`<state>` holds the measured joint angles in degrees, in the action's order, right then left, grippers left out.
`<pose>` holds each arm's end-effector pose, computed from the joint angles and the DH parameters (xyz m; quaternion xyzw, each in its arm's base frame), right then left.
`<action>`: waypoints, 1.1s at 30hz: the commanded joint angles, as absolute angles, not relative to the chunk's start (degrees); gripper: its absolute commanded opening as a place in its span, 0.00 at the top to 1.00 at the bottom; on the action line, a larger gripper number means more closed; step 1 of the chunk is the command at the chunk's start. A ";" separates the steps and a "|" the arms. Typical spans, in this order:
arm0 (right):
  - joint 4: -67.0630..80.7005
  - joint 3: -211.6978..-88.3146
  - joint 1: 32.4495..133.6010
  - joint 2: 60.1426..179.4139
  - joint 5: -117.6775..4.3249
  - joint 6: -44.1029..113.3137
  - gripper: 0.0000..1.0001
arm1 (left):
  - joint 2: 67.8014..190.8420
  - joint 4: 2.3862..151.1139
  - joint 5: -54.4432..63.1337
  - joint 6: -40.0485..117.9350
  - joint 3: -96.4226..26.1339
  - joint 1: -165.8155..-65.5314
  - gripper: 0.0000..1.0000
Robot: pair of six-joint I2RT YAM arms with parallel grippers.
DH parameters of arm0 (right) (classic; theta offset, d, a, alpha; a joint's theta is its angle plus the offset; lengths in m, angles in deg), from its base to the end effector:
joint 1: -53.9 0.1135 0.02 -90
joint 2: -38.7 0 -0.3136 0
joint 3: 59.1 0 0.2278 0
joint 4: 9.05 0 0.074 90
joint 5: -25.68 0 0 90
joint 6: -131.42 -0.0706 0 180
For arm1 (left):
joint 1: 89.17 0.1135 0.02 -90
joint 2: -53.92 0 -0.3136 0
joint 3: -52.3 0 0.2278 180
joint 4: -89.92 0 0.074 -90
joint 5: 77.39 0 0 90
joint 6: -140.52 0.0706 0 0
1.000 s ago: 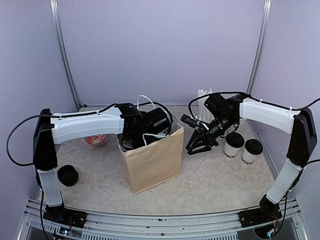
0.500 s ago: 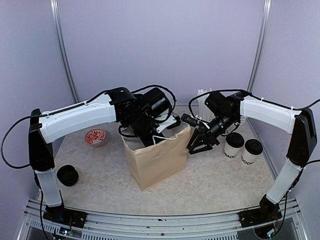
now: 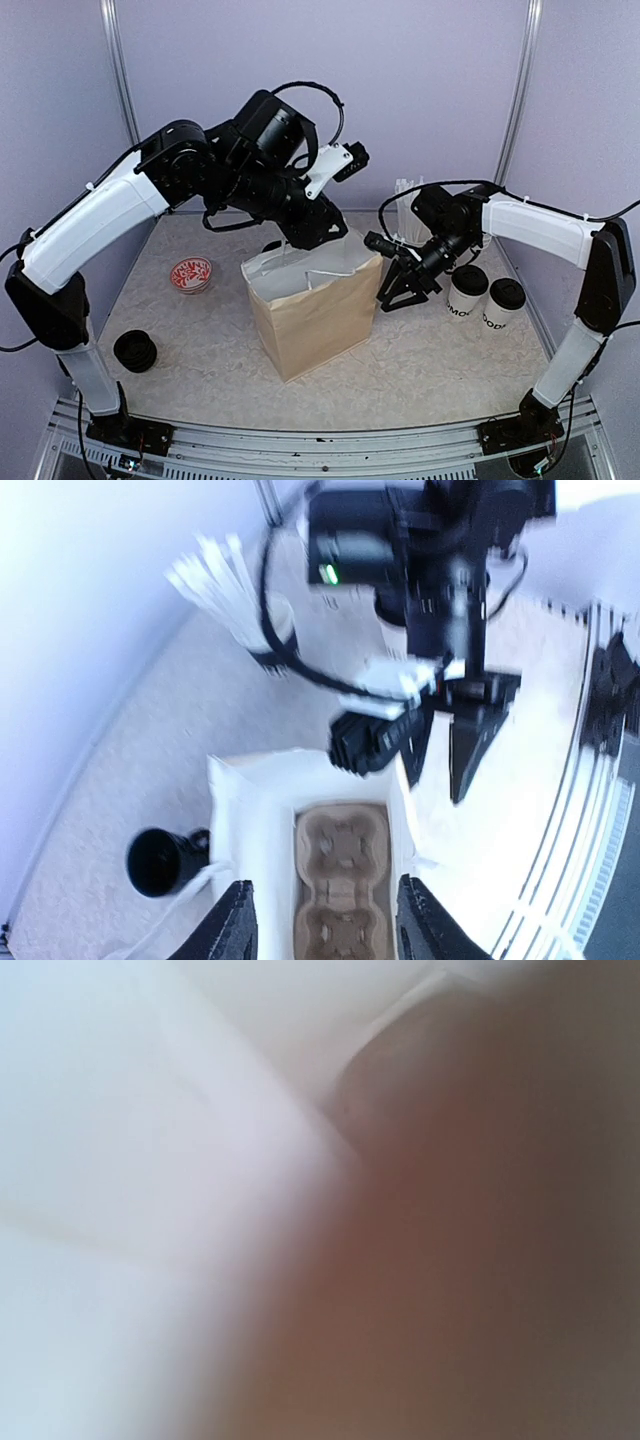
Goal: Pack the takeout coffee
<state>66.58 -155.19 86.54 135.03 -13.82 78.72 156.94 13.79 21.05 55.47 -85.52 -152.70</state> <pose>0.2328 0.2138 0.3089 -0.5574 0.7055 0.4185 0.1284 0.1812 -0.3407 0.4541 0.4862 0.7683 -0.1426 0.3912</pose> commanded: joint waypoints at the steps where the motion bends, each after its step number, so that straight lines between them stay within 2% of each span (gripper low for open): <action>1: 68.28 -154.91 85.71 132.13 -13.40 79.91 0.58 | 152.13 18.87 29.10 55.43 -86.30 -153.83 0.51; 4: 69.44 -155.51 84.62 131.38 -13.23 80.60 0.57 | 147.99 21.20 35.03 54.23 -79.78 -153.73 0.37; 8: 72.73 -157.52 82.73 130.84 -13.72 82.07 0.56 | 143.26 19.58 37.39 50.93 -72.13 -152.31 0.26; 15: 73.22 -159.40 79.98 129.92 -14.37 82.46 0.54 | 138.65 22.27 28.56 46.76 -59.58 -146.70 0.24; 22: 72.13 -159.08 79.48 129.95 -14.47 81.63 0.54 | 138.76 28.64 18.72 49.73 -54.48 -139.12 0.31; 33: 70.99 -158.13 78.37 128.26 -14.92 80.03 0.55 | 144.93 32.79 5.29 59.20 -58.80 -137.02 0.58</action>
<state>71.30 -158.20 79.59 130.29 -14.67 80.75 142.27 29.24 11.33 54.97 -55.31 -137.12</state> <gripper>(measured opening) 0.455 0.470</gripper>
